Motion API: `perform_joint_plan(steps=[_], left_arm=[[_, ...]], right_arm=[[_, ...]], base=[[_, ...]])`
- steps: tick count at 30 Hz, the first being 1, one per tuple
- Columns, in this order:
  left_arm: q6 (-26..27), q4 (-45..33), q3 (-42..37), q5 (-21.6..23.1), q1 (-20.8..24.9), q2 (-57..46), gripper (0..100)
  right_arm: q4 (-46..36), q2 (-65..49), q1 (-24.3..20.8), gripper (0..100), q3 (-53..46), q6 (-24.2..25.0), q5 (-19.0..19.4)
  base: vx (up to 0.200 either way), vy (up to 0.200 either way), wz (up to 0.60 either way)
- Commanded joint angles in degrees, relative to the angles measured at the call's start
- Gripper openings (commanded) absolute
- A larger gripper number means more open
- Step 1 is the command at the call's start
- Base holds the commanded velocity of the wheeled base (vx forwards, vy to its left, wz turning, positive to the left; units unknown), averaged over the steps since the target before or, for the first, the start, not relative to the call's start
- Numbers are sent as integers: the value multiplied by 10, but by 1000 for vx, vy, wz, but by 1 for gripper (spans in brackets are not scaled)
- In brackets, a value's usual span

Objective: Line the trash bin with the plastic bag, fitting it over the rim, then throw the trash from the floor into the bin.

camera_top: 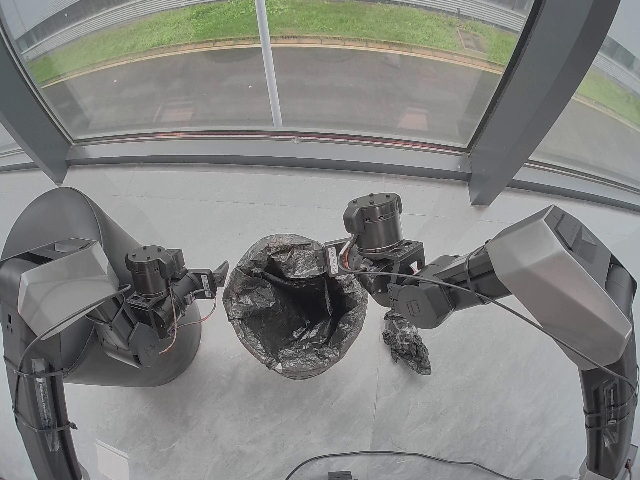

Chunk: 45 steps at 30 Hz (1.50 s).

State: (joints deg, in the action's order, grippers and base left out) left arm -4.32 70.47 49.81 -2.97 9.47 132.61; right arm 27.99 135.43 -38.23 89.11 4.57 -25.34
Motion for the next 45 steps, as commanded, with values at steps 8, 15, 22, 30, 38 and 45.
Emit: perform_joint_plan(steps=[8, 15, 22, 30, 38, 45], left_arm=[[-21, 13, 2, -1, -2, 29, 100], [-70, 52, -85, 1, 1, -55, 100], [-80, 143, -176, 2, 2, -74, 100], [-115, 185, -216, 2, 20, -89, 100], [-117, 186, -241, -1, 60, -92, 100], [-149, 186, -251, -1, 56, -112, 100]], right_arm=[[0, -1, 0, 100, -1, 2, -1], [-7, -29, -12, 100, -37, 26, 6], [-9, -30, -52, 100, -56, 49, 28], [-12, 14, -61, 100, 6, 21, 24], [-8, 57, -57, 100, 36, 13, 22], [-11, 81, -71, 100, 84, 13, 21]], base=[[0, 0, 0], [0, 0, 0], [0, 0, 0], [0, 0, 0], [0, 0, 0], [0, 0, 0]])
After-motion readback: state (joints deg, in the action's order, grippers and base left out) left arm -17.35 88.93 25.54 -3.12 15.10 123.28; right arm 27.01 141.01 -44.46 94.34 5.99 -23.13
